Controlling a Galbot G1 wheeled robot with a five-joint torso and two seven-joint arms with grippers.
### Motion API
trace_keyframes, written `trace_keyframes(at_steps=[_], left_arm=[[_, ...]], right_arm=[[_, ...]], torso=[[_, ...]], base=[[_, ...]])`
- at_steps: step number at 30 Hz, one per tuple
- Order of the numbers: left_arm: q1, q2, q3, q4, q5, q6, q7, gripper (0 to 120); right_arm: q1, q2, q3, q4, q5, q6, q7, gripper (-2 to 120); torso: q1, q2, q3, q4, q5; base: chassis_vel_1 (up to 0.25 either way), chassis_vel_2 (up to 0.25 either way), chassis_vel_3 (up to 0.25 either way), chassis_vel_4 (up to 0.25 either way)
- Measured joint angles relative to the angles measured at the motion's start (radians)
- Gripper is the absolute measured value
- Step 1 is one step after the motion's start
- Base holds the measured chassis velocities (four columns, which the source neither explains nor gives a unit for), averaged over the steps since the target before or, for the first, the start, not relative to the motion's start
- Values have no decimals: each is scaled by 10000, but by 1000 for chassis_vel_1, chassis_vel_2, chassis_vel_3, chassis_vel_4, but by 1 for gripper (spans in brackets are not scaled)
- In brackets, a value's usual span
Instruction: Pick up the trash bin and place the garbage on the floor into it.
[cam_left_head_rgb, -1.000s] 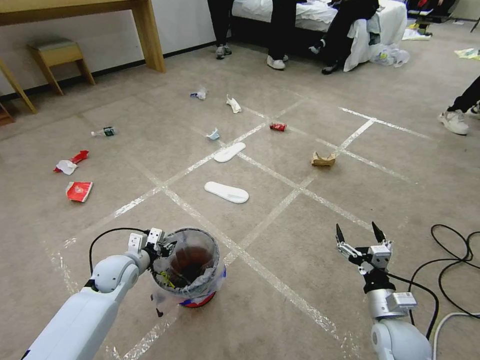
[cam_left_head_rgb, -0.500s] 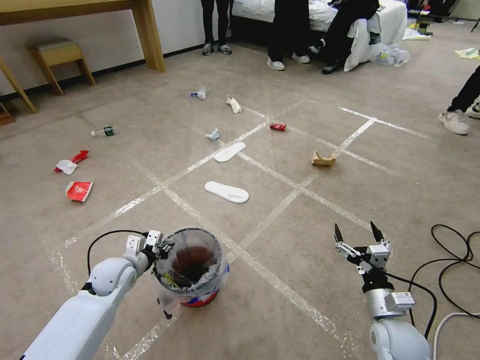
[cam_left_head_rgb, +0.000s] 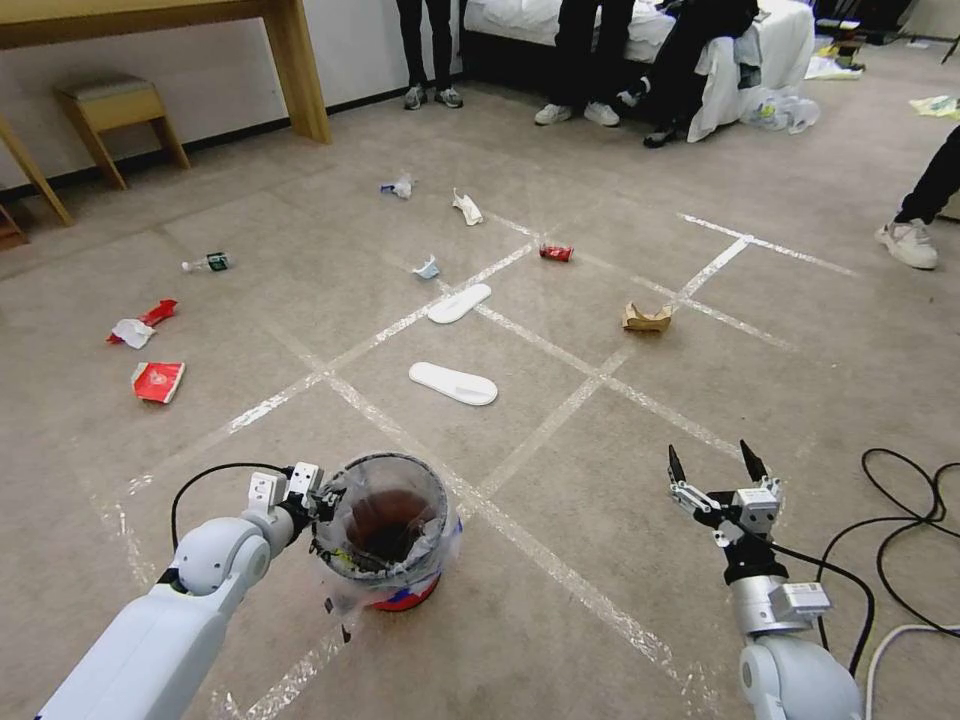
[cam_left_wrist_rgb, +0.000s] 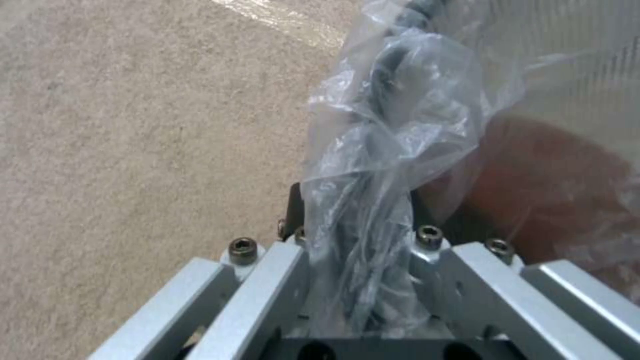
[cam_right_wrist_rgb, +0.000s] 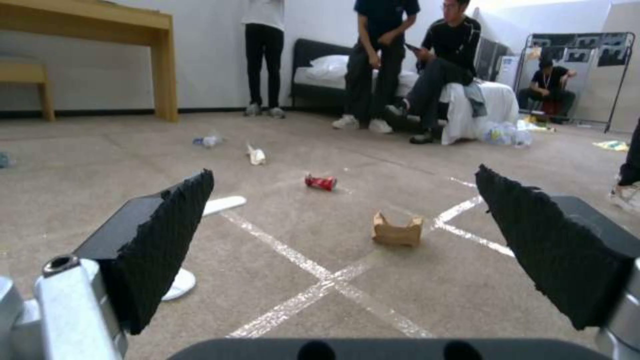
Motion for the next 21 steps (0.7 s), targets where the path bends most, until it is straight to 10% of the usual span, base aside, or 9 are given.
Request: trace_keyframes(at_steps=[21], left_arm=[[237,196,-54,-795,-272,-12,-85,3]], right_arm=[[-16,-6,-13,110,33,-39,17,100]], torso=[[2,-3,0,-3,0]], base=[[0,0,0,0]])
